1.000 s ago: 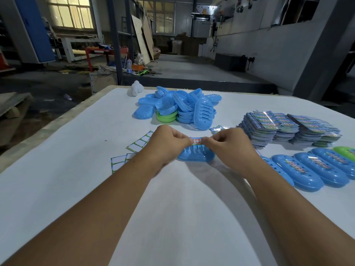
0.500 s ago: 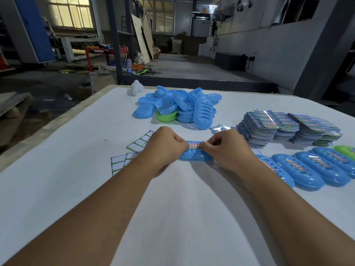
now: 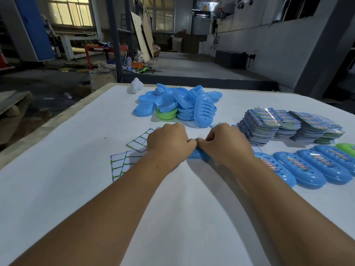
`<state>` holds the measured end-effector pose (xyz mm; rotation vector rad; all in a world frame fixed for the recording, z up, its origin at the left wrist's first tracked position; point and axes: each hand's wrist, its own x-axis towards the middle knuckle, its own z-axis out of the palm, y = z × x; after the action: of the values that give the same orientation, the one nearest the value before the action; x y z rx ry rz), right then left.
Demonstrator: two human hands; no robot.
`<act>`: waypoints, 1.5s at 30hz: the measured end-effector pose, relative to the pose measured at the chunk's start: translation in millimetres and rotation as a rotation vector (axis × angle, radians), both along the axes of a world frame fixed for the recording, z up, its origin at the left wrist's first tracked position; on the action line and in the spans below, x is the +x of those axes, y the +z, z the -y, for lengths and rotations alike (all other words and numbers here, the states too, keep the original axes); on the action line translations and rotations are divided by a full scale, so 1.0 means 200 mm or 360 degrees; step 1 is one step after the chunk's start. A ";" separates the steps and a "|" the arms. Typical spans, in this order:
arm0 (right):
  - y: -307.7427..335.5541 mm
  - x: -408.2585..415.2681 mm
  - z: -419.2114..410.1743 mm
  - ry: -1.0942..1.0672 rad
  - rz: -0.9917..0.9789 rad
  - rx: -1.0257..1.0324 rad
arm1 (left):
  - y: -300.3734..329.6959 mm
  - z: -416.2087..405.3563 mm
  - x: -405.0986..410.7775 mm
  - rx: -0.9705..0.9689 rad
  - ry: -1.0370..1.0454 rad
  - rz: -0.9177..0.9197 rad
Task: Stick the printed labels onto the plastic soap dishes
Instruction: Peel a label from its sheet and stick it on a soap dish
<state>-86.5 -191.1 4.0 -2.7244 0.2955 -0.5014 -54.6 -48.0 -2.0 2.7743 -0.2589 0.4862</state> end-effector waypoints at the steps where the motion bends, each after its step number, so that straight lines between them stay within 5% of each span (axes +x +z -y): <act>1: 0.00 0.00 0.00 -0.0010 0.0003 -0.0033 | 0.00 0.00 0.01 0.0013 -0.0009 0.0005; 11: 0.00 0.01 0.03 -0.0047 -0.0128 -0.0266 | -0.03 -0.03 0.02 -0.0149 -0.0074 -0.0077; 17: -0.01 -0.03 0.02 0.0656 0.0002 0.0135 | -0.05 -0.07 0.02 -0.0562 -0.0349 -0.0265; 21: 0.01 -0.08 0.02 0.0822 -0.0109 0.0133 | -0.04 -0.08 0.02 -0.0773 -0.0381 -0.0285; 31: 0.14 -0.23 0.13 0.0317 -0.0592 -0.0389 | -0.02 -0.08 0.00 -0.0677 -0.0339 -0.0226; 45: 0.23 -0.27 0.31 0.0159 -0.0673 -0.0318 | -0.04 -0.06 0.01 -0.0558 -0.0255 -0.0119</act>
<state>-140.3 -254.0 49.1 -3.0050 0.2214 0.0847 -53.5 -35.2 -9.6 2.4022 -0.3400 0.3487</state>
